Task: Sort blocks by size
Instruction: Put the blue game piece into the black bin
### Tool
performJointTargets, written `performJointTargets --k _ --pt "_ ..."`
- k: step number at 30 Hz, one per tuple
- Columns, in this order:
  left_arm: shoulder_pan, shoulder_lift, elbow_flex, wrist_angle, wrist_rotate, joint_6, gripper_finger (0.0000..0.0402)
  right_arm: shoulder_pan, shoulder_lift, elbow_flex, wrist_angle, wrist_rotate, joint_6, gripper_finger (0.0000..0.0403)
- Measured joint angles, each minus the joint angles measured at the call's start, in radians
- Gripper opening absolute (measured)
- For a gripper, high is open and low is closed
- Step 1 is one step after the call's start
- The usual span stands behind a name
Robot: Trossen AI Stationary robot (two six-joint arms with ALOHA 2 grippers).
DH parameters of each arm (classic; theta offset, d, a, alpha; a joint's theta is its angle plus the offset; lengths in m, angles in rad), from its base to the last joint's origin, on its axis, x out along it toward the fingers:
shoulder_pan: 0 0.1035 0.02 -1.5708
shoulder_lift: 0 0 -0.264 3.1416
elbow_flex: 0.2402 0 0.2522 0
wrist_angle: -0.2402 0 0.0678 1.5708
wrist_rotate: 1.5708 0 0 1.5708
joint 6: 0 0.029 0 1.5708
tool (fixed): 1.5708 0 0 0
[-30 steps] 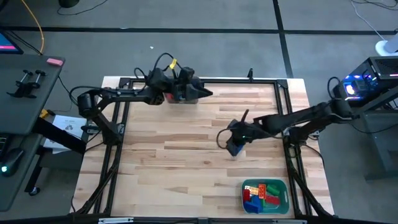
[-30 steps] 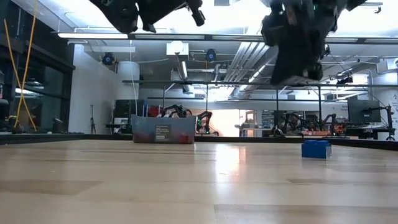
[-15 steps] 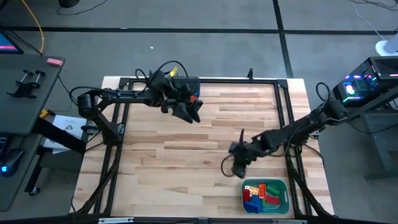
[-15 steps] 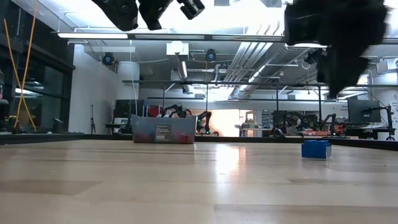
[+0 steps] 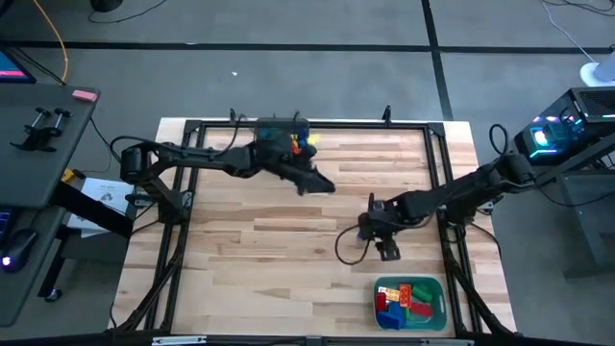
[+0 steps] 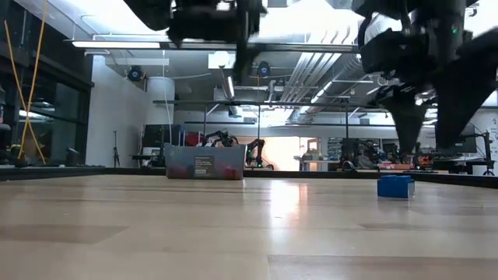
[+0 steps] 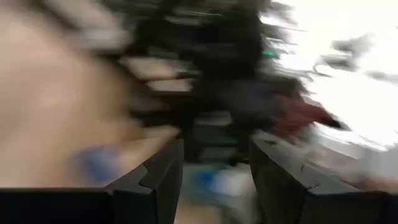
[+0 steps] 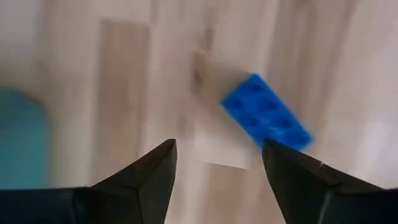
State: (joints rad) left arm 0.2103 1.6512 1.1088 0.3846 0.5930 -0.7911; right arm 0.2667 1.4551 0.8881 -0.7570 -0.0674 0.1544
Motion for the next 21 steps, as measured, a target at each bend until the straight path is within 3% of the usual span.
performJointTargets --k 4,7,12,21 --pt "-0.020 0.001 0.000 -0.343 -0.389 0.136 0.0170 -0.047 0.000 0.001 -0.040 0.070 -0.208 0.0234" --pt "-0.028 0.001 -0.001 -0.482 -0.511 0.160 0.0170 -0.082 0.000 0.001 -0.035 0.085 -0.388 0.0235" --pt "-0.062 0.000 0.000 -0.572 -0.686 0.169 0.0170 -0.129 0.000 -0.001 0.001 0.068 -0.601 0.0234" --pt "-0.216 -0.006 0.000 -0.565 -1.100 0.157 0.0170 -0.142 0.064 -0.002 0.019 -0.010 -0.719 0.0234"
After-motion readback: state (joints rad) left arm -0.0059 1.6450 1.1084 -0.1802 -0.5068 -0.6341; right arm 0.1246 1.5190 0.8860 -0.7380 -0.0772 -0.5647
